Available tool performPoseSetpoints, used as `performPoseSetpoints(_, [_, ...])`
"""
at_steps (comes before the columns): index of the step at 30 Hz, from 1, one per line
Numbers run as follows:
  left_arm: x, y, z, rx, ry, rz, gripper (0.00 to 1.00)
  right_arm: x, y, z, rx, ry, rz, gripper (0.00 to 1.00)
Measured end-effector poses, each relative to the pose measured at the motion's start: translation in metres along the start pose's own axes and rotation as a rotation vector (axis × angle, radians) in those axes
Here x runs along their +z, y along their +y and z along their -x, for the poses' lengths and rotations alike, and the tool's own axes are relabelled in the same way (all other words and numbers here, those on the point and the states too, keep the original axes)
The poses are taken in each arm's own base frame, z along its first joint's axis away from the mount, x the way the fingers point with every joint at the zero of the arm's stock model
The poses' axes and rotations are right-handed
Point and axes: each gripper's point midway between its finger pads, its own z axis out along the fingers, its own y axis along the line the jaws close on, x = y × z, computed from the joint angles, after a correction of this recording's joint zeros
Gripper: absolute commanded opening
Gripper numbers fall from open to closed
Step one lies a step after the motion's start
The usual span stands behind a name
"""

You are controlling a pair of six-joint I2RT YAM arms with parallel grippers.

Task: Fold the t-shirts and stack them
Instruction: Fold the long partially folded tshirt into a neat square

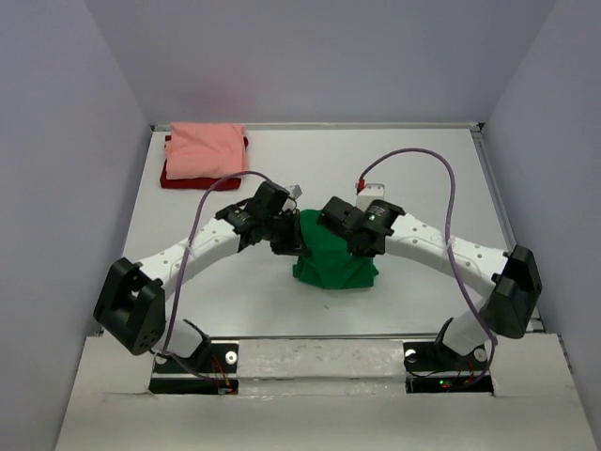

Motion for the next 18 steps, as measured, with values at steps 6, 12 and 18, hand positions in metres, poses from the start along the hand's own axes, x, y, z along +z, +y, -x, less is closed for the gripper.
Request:
performPoseSetpoints(6, [0.013, 0.003, 0.07, 0.018, -0.058, 0.023, 0.0, 0.024, 0.007, 0.052, -0.045, -0.038, 0.034, 0.0])
performPoseSetpoints(12, [0.025, 0.009, 0.16, 0.04, -0.14, 0.032, 0.0, 0.062, 0.014, 0.104, -0.072, -0.036, 0.064, 0.0])
performPoseSetpoints(18, [0.056, 0.021, 0.223, 0.061, -0.143, 0.033, 0.0, 0.133, 0.02, 0.158, -0.081, -0.017, 0.066, 0.0])
